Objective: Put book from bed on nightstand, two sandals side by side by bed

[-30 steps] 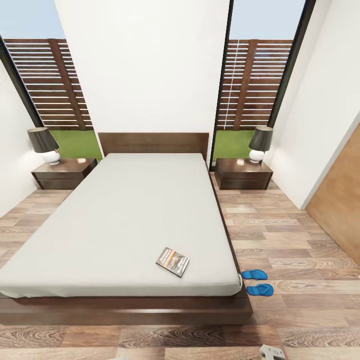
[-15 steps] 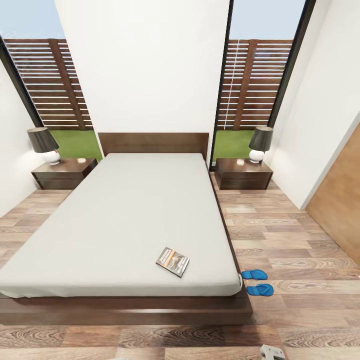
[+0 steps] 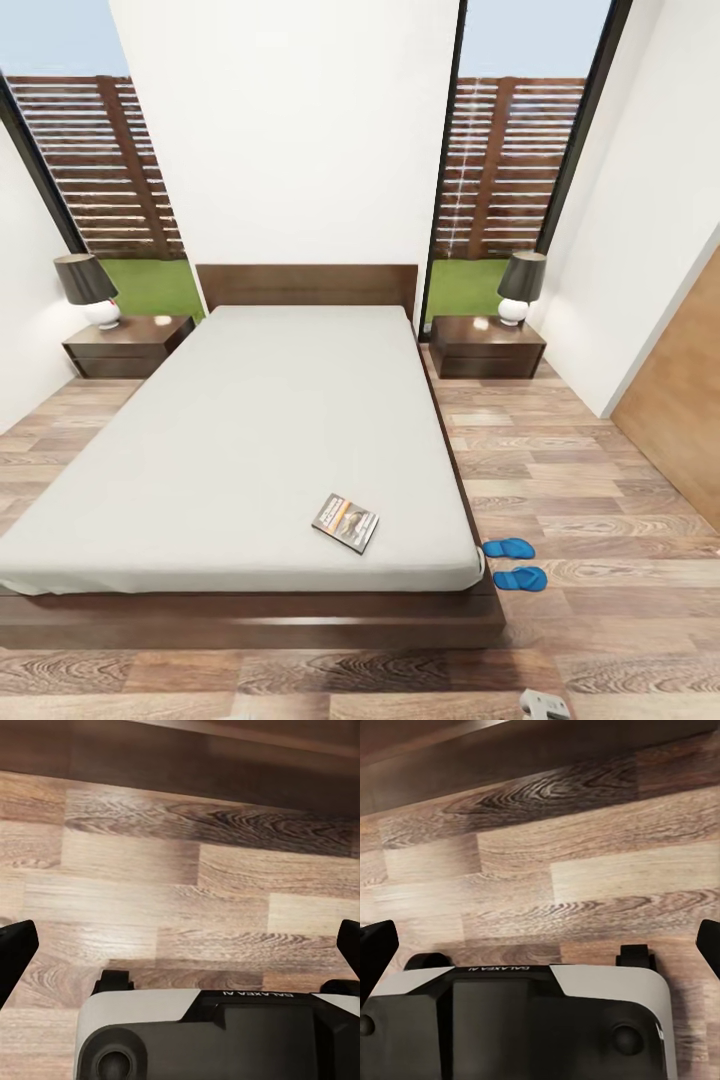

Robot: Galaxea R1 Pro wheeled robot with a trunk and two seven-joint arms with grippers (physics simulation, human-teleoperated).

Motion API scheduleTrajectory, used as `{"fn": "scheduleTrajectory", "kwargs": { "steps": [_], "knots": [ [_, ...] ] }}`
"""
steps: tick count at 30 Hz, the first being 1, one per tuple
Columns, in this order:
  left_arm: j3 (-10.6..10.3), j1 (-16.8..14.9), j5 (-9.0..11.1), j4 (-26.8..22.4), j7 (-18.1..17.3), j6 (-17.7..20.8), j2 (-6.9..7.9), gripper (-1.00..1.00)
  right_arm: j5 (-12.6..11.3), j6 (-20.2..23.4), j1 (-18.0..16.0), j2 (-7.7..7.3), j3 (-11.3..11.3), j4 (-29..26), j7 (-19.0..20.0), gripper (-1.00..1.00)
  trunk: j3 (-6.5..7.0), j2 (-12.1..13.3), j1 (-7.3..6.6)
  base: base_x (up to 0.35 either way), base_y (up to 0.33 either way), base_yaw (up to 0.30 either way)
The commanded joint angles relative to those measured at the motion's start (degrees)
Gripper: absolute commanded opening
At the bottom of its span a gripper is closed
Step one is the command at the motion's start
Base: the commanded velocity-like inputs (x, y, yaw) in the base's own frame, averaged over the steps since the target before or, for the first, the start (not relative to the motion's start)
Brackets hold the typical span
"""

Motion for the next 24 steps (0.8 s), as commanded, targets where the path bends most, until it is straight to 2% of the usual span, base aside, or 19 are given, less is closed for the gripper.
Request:
{"fn": "scheduleTrajectory", "kwargs": {
  "steps": [1,14,18,22,24],
  "knots": [
    [0.3,-0.1,0.5,0.1,-0.5,-0.1,0.01,1.00,0.3,0.1,0.0,-0.01,-0.5,0.0,0.3,1.00,-0.19,-0.1,0.03,0.000,0.000,0.000],
    [0.3,-0.1,0.5,0.1,-0.5,-0.1,0.01,1.00,0.3,0.0,0.0,0.02,-0.5,0.0,0.1,1.00,-0.64,-0.1,0.03,0.000,0.000,0.000],
    [0.4,-0.1,0.7,-0.8,-1.8,-0.2,0.02,1.00,0.3,0.0,0.0,0.01,-0.5,0.0,-0.1,1.00,-0.64,-0.1,0.03,0.000,0.000,0.000],
    [0.4,-0.5,0.9,-7.5,-6.8,1.3,0.01,1.00,0.3,0.0,0.0,0.01,-0.5,0.0,-0.1,1.00,-0.64,-0.1,0.03,0.000,0.000,0.000],
    [0.4,-0.7,1.0,-15.1,-10.5,6.8,-0.01,1.00,0.3,0.0,0.0,0.00,-0.5,0.0,0.0,1.00,-0.64,-0.1,0.03,0.000,0.000,0.000]
  ]
}}
